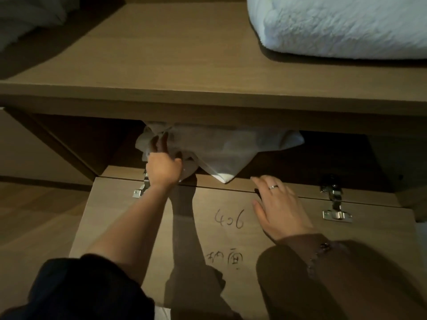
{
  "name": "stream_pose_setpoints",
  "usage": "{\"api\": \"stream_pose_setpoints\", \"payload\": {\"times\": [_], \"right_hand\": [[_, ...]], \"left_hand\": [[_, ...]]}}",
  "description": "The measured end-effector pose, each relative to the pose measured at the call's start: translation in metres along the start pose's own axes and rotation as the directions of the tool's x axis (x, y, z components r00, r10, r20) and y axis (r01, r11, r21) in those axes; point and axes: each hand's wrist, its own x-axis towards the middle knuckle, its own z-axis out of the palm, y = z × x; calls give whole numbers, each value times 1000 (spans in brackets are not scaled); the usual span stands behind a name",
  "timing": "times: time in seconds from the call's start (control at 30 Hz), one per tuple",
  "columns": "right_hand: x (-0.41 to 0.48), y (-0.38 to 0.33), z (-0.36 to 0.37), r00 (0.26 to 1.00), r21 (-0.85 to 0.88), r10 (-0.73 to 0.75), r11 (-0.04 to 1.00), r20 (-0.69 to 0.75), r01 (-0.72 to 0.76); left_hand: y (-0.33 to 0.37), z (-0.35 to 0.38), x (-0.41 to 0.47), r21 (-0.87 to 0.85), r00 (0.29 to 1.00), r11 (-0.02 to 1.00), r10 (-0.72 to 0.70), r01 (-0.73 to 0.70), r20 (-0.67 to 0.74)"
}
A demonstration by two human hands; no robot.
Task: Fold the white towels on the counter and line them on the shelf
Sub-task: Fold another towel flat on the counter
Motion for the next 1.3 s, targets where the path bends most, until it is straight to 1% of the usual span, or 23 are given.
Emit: {"api": "stream_pose_setpoints", "payload": {"times": [0.07, 0.1, 0.17, 0.23, 0.27, 0.33, 0.37, 0.43, 0.5, 0.57, 0.63, 0.67, 0.73, 0.8, 0.83, 0.9, 0.93, 0.97, 1.0, 1.07, 1.13, 1.2, 1.3], "right_hand": [[-5, -3, -1, 999, -27, 11, 1000, -51, -12], [-8, -6, -2, 998, -41, -5, 999, -60, 2], [-13, -8, -1, 995, -98, -67, 993, -67, 60], [-13, -5, -4, 987, -141, -121, 984, -109, 106], [-11, -5, -7, 987, -137, -121, 985, -109, 106], [-9, -7, -12, 997, -48, -72, 996, -41, 69], [-10, -8, -11, 998, -23, -56, 998, -42, 55], [-11, -13, -9, 996, -11, -80, 997, -46, 80], [-12, -19, -4, 991, -67, -130, 989, -26, 128], [-10, -21, 1, 989, -107, -141, 985, -51, 135], [-10, -27, -4, 993, -62, -114, 992, -10, 113], [-11, -27, -5, 994, -12, -109, 994, 25, 109], [-14, -25, 0, 993, -3, -116, 993, 16, 116], [-16, -22, 1, 991, -48, -132, 990, 22, 133], [-16, -18, 5, 990, -70, -140, 988, 7, 141], [-17, -15, 8, 990, -100, -137, 986, -8, 136], [-16, -15, 9, 991, -116, -133, 985, -13, 131], [-16, -15, 9, 990, -117, -136, 984, -33, 132], [-16, -15, 11, 988, -103, -139, 986, -59, 133], [-16, -17, 15, 989, -81, -139, 988, -54, 134], [-18, -22, 17, 985, -106, -168, 981, -47, 163], [-18, -25, 17, 980, -100, -192, 977, -46, 187], [-17, -22, 14, 987, -110, -158, 982, -16, 156]], "left_hand": [[2, -1, 10, -23, 996, 999, 45, -43, 72], [4, -1, 12, -49, 994, 998, 44, -39, 101], [7, 1, 13, -111, 990, 994, 41, -26, 132], [6, 6, 7, -131, 991, 991, 25, -8, 131], [5, 7, 4, -143, 992, 990, 7, 11, 122], [6, 8, 1, -184, 991, 979, -64, 85, 113], [8, 7, 1, -198, 989, 973, -96, 117, 114], [10, 5, 2, -182, 985, 974, -116, 138, 128], [10, 6, 2, -152, 986, 982, -90, 112, 142], [10, 10, -3, -122, 986, 991, -38, 58, 163], [8, 17, -6, -160, 977, 987, 17, 17, 211], [7, 20, -6, -204, 971, 979, 31, 18, 236], [6, 24, -1, -244, 964, 968, 16, 52, 267], [4, 26, -5, -187, 958, 980, -6, 62, 288], [1, 28, -15, -138, 956, 990, 10, 32, 292], [-9, 37, -49, -75, 954, 993, 107, -89, 281], [-15, 42, -66, -69, 954, 986, 162, -150, 251], [-20, 46, -78, -83, 959, 981, 191, -177, 212], [-21, 48, -82, -102, 967, 979, 192, -176, 167], [-19, 50, -73, -123, 983, 986, 126, -110, 132], [-16, 49, -64, -121, 988, 990, 82, -66, 134], [-12, 47, -66, -160, 991, 987, 48, -28, 125], [-8, 46, -88, -238, 985, 971, 45, -4, 168]]}}
